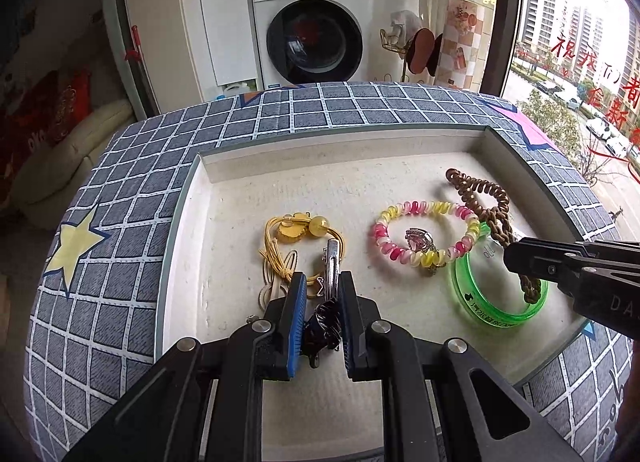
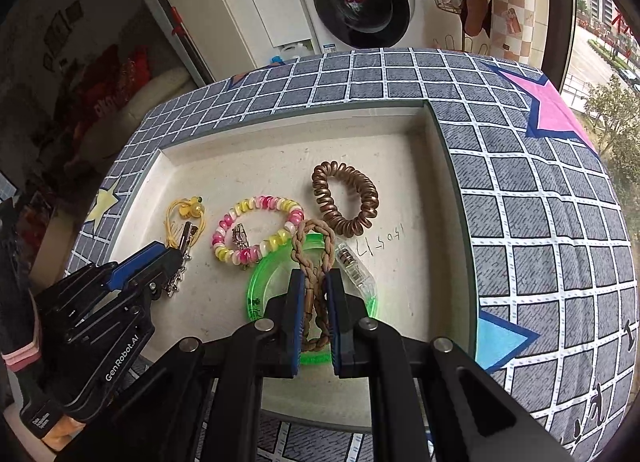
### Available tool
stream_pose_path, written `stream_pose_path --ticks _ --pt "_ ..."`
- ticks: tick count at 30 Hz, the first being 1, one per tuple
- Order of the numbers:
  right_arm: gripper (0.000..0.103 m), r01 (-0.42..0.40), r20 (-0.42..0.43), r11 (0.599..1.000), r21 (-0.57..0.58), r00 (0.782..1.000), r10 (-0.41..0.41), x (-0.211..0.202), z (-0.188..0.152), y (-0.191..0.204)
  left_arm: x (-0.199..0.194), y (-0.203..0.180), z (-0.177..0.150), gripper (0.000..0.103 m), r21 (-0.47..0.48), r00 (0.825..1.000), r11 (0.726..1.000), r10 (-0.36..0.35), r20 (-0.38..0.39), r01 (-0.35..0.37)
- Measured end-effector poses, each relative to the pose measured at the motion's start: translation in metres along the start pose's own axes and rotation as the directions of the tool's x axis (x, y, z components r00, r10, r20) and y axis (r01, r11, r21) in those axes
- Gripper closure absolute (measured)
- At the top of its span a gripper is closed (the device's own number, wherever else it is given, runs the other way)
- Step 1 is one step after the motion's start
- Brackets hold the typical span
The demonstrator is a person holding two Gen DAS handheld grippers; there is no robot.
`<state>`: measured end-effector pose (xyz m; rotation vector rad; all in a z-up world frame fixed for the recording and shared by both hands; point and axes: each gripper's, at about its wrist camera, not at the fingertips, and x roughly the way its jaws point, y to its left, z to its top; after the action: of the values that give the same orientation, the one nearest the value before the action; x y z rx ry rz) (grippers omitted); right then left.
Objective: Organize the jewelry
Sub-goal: 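Lower the hair tie into the tray with the left tool while the right tool releases the braided bracelet there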
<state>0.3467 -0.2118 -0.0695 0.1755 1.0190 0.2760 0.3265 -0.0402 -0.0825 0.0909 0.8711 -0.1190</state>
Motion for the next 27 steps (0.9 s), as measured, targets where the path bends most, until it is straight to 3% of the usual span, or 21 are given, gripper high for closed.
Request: stream_pose_path --ticks 11,18,27 --pt "0.088 -0.004 -0.027 1.0 0.028 1.0 0.005 0.008 -0.007 -0.004 0.0 -0.002 -0.001 0.074 0.007 1.0 1.0 0.017 0.002 -0.017" --pt "0.067 -0.042 -0.016 0.997 0.065 0.999 0.043 0.004 -0.005 -0.008 -0.005 -0.004 0.0 0.074 0.013 1.0 1.0 0.024 0.007 -0.024" --pt "0.062 -0.093 0.02 0.989 0.119 0.996 0.091 -0.009 -0.003 -0.012 -0.011 0.0 0.004 0.074 0.01 0.999 0.999 0.039 0.029 -0.039"
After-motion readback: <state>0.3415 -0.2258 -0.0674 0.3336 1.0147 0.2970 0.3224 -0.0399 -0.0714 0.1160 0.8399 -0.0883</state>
